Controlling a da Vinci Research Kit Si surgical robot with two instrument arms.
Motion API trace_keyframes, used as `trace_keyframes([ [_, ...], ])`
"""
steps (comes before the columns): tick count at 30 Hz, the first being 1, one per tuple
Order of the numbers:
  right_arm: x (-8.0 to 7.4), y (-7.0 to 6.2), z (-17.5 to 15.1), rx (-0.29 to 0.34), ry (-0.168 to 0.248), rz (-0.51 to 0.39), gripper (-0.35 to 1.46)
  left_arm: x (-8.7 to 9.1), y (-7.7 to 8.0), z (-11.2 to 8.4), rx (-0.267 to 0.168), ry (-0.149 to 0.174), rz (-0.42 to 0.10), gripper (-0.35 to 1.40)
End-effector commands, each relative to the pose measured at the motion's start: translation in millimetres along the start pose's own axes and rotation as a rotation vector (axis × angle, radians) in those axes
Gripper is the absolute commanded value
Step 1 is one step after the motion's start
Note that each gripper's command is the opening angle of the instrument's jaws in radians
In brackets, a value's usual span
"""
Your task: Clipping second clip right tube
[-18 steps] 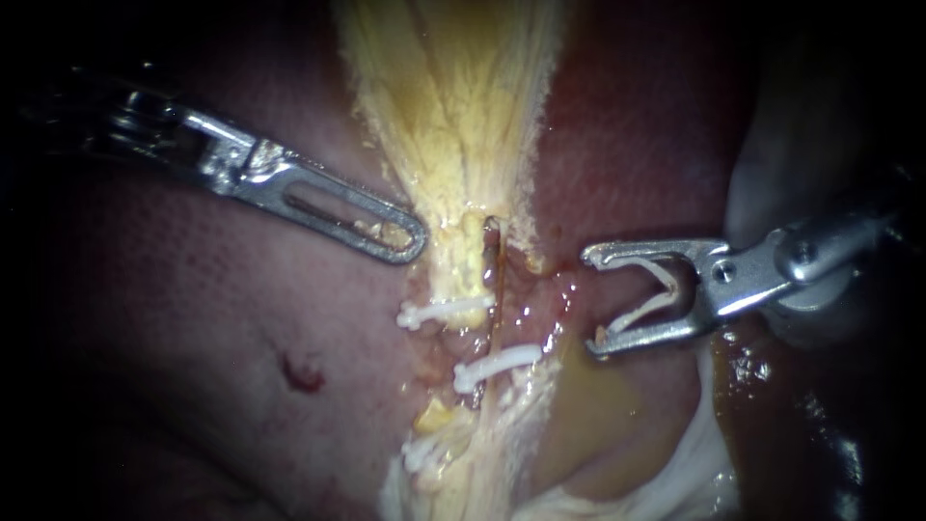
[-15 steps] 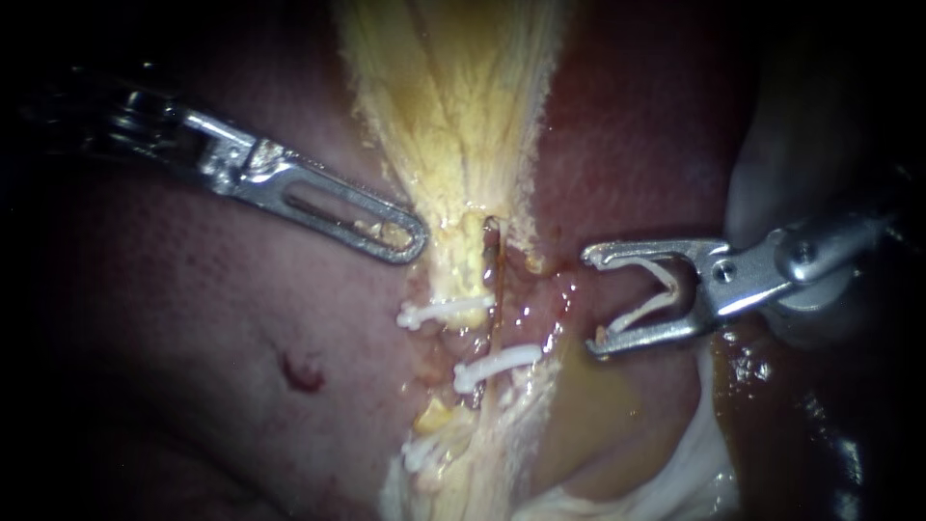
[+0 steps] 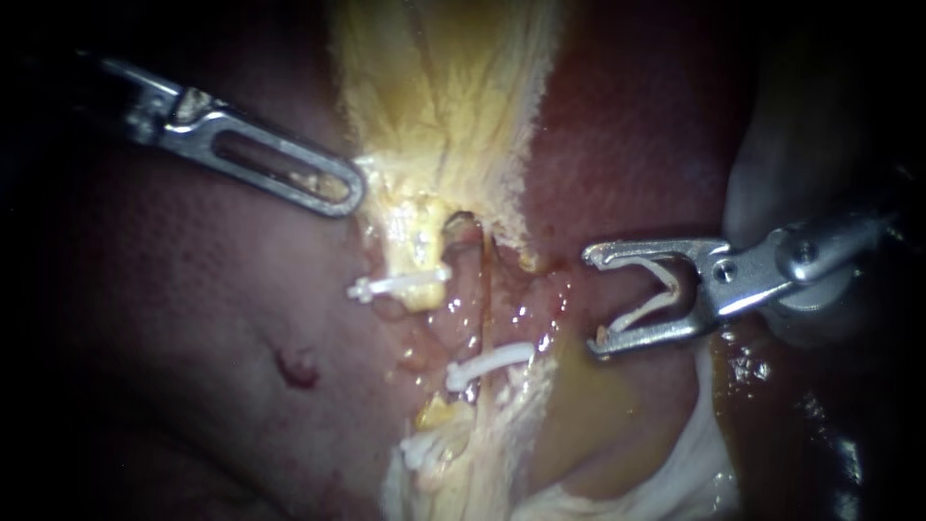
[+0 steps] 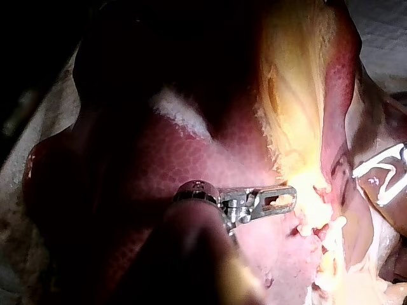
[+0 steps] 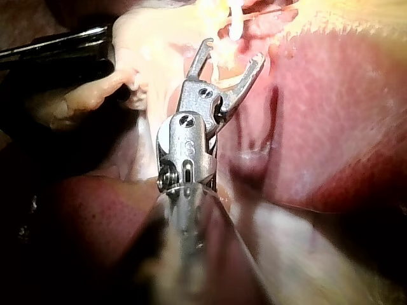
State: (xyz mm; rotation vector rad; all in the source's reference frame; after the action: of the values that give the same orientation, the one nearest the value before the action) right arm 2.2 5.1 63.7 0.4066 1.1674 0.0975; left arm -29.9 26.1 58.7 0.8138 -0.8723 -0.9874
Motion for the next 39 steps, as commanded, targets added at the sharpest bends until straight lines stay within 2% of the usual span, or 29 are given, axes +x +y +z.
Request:
trace_keyframes([
  [1,0.0,0.0,0.0,0.000,0.000,0.000,0.50,0.0,0.0,-0.2,0.000,-0.002,-0.001,-0.35],
  [17,0.7,-0.3,1.9,0.022,0.012,0.040,0.50,0.4,0.1,0.2,-0.004,-0.004,0.000,-0.35],
  [25,1.3,-0.7,4.9,0.072,0.029,0.174,0.50,0.4,0.1,0.3,-0.004,-0.004,0.000,-0.35],
  [30,0.8,-0.5,7.5,0.095,0.027,0.293,0.50,0.4,0.1,0.4,-0.005,-0.005,0.000,-0.35],
  [39,-1.8,0.8,10.3,0.096,0.020,0.386,0.50,0.4,0.1,0.4,-0.005,-0.005,0.000,-0.35],
])
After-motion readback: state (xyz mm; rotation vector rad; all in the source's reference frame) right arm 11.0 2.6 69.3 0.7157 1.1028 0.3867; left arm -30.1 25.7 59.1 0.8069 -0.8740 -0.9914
